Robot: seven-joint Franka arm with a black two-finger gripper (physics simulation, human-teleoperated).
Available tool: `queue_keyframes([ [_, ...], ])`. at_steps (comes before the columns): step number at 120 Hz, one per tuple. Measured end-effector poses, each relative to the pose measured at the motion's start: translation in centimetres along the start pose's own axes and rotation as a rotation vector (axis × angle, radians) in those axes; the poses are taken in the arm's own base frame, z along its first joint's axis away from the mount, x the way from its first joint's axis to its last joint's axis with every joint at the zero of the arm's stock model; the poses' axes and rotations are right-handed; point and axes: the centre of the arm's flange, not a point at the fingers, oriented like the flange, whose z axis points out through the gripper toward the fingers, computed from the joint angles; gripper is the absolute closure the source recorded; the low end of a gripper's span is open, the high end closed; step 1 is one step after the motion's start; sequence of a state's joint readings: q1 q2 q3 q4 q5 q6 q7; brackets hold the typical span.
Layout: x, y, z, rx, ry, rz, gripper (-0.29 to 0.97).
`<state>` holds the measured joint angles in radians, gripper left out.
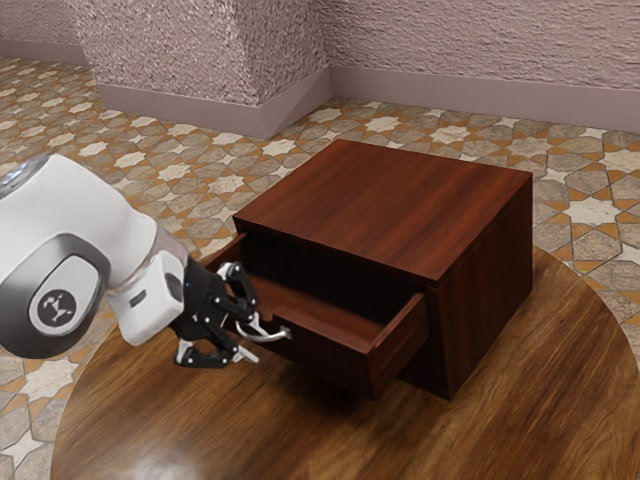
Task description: Pull the drawer handle with one arm to open the drawer
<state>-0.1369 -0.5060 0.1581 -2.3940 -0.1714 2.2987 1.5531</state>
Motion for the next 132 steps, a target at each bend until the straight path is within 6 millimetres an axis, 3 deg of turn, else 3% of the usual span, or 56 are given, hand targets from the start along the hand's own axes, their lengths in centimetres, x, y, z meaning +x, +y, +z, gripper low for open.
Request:
queue_keyframes([
  [51,-0.8,2.2,-1.3,0.017,0.005,-0.012,0.6],
  [81,-0.2,3.5,-2.3,0.034,-0.009,0.0,0.59],
  [132,-0.7,5.3,-2.7,0.036,-0.013,-0.015,0.56],
])
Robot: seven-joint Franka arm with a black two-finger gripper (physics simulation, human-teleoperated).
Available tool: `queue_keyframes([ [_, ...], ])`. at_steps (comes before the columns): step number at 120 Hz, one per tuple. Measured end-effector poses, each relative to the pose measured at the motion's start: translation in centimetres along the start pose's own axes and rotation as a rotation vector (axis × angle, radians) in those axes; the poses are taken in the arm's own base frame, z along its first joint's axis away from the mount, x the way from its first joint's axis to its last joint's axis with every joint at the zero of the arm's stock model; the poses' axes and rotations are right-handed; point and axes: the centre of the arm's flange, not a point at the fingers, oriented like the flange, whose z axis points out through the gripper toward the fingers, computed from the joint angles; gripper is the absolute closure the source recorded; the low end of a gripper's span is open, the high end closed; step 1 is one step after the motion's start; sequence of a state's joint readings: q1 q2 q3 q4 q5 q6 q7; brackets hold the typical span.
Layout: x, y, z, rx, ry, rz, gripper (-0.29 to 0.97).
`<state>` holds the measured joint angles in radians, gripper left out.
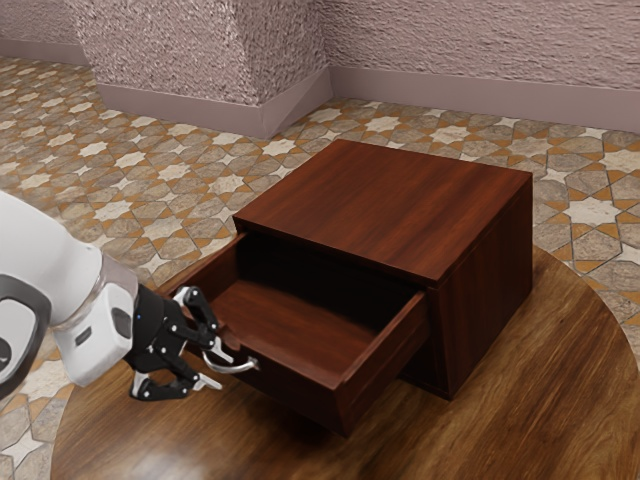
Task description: Pull the drawer handle with one arm to open the drawer
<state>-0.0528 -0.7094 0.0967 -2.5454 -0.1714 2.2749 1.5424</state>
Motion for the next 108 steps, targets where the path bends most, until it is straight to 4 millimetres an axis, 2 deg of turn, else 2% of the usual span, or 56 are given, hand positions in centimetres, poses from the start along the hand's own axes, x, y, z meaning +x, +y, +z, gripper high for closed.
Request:
queue_keyframes([
  [29,-0.2,0.9,-0.3,0.001,0.001,-0.004,0.55],
  [45,-0.2,1.5,-0.7,0.004,-0.008,-0.006,0.6],
  [51,-0.1,1.7,-0.7,0.003,-0.012,-0.004,0.57],
  [89,-0.1,1.9,-0.8,0.0,-0.015,-0.006,0.52],
  [108,-0.1,1.9,-1.0,0.002,-0.015,-0.007,0.55],
])
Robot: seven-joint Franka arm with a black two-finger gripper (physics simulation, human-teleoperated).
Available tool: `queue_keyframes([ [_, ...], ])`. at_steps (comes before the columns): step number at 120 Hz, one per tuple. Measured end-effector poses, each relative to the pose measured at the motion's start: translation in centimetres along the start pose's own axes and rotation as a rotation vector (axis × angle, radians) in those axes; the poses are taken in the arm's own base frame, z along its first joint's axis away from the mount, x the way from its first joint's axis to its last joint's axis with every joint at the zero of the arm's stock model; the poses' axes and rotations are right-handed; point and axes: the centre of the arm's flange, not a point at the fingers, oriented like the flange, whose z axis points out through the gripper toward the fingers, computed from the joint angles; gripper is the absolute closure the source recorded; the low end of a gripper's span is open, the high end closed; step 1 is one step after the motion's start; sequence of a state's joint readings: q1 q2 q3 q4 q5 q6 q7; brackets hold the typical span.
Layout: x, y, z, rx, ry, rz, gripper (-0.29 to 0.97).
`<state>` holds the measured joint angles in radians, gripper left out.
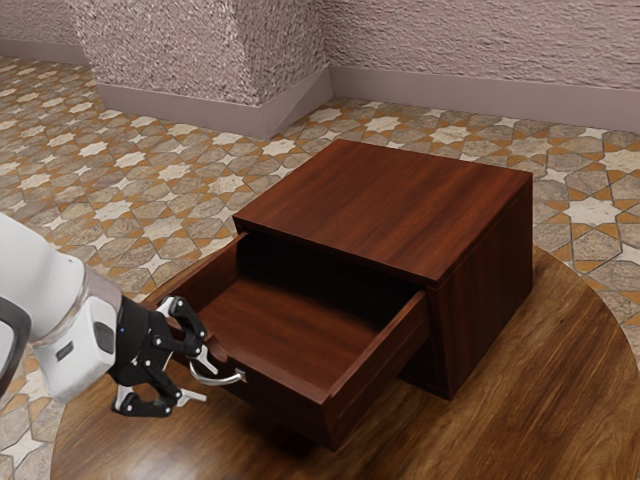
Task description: Pull the drawer handle with one arm to open the drawer
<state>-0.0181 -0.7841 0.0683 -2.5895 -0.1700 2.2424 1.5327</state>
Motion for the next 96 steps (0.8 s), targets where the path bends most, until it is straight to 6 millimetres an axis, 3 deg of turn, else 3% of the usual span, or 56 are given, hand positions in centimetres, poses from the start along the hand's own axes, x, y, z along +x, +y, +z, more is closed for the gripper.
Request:
queue_keyframes([
  [13,0.0,0.0,-0.1,0.001,0.0,0.0,0.5],
  [27,0.0,0.1,-0.4,0.007,0.0,0.001,0.6],
  [33,0.1,0.1,-0.7,0.013,0.002,0.002,0.58],
  [44,0.1,0.0,-1.0,0.018,0.003,0.001,0.43],
  [64,0.5,0.0,-1.8,0.032,0.004,0.009,0.29],
  [96,4.4,-2.7,-8.1,0.107,-0.021,0.023,0.09],
])
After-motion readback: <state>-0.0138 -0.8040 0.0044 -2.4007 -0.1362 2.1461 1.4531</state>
